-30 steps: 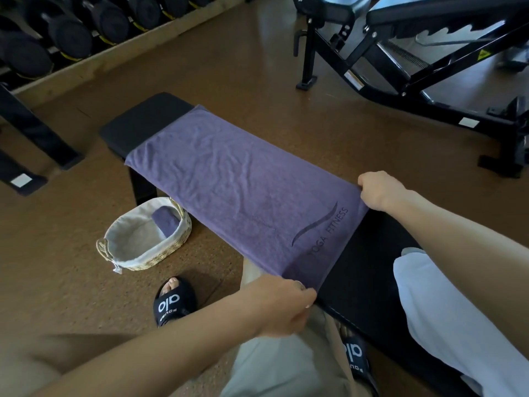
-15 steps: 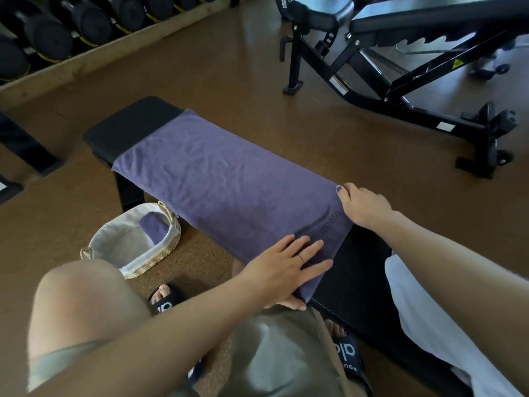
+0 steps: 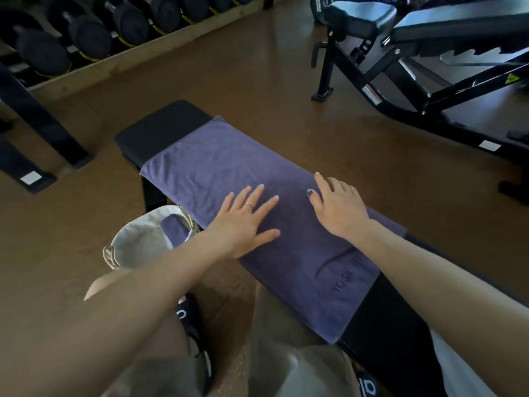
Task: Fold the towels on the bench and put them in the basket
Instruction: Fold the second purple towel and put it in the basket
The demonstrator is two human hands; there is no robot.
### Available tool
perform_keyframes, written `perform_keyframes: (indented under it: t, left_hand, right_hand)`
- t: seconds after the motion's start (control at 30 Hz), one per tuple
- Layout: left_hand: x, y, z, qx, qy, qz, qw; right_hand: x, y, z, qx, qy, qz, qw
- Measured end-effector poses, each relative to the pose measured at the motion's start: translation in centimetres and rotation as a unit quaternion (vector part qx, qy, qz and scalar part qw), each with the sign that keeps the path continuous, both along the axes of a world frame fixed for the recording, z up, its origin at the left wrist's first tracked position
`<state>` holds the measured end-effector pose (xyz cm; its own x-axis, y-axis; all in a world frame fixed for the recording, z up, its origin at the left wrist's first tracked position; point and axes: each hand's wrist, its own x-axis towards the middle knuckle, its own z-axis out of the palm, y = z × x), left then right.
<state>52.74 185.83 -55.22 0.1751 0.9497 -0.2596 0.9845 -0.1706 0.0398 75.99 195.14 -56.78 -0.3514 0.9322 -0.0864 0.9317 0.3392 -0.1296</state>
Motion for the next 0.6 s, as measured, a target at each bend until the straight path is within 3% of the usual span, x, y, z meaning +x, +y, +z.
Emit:
perform_keyframes:
  t: [0.2, 0.43, 0.6]
  left_hand:
    - [-9.3, 4.1, -2.1, -0.021, -0.037, 0.158, 0.987]
    - [-17.5, 7.1, -3.8, 0.079, -0.069, 0.26, 0.96]
    - [-21.5, 9.3, -4.8, 0.159, -0.133, 0.262, 0.943]
  right_hand:
    - [-8.5, 3.6, -0.9, -0.04, -0.014, 0.022, 0.999]
    - [-16.9, 10.3, -1.0, -0.028, -0.004, 0.066, 0.997]
    - [-22.9, 14.8, -1.2, -0.025, 0.029, 0.119, 0.992]
